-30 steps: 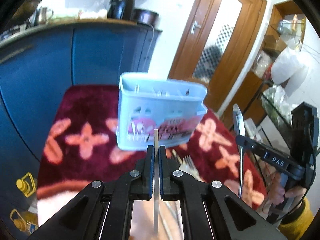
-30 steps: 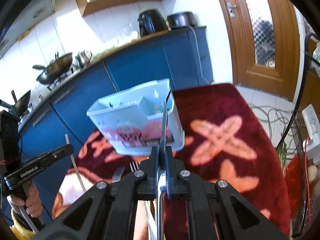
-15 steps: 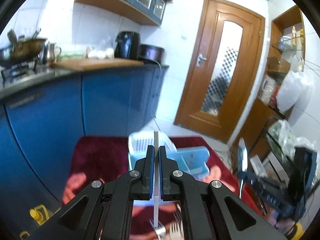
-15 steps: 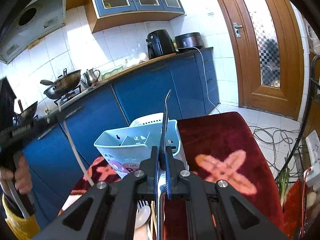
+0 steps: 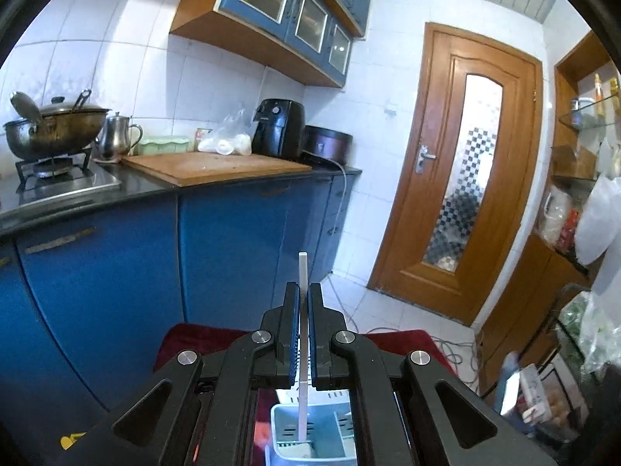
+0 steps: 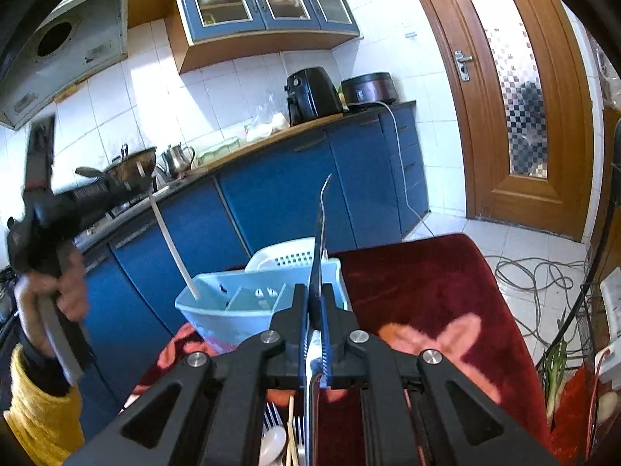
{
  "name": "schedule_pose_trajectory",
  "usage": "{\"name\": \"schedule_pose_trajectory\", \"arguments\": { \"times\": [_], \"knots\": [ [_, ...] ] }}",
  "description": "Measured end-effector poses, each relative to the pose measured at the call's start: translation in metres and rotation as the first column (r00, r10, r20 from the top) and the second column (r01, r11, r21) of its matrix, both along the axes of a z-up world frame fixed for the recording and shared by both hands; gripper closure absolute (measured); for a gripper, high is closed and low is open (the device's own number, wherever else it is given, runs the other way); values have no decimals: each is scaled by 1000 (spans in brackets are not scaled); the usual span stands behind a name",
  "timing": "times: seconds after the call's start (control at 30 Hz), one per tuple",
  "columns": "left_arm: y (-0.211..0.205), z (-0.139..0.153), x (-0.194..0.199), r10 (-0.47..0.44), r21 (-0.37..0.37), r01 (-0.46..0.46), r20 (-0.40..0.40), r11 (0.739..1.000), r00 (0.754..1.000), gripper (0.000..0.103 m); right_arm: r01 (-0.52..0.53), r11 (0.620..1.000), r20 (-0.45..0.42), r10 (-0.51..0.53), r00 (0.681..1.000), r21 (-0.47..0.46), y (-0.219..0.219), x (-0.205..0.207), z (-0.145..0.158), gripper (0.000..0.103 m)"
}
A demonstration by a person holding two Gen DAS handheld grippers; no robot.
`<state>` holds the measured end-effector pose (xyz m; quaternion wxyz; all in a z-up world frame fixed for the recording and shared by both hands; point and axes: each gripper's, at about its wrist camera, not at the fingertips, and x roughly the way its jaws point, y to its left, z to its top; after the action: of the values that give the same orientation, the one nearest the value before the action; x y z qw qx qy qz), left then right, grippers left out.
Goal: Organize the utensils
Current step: 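Lift the chopstick with the left tool while the right tool carries the metal utensil over the holder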
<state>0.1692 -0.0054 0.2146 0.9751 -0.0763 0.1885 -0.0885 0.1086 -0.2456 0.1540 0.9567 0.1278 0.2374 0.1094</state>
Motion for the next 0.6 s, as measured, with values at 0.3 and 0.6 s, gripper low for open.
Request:
{"name": "schedule_pose_trajectory", "arguments": {
  "times": [0.3, 0.6],
  "knots": [
    [-7, -45, 20, 9, 48, -5, -83, 999, 996, 99, 41, 999, 110, -40, 993, -5, 8, 34, 18, 95],
    [-10, -69, 27, -14, 53, 21, -129, 998, 992, 99, 85, 996, 202, -83, 976, -1, 23, 75, 18, 95]
  ]
}}
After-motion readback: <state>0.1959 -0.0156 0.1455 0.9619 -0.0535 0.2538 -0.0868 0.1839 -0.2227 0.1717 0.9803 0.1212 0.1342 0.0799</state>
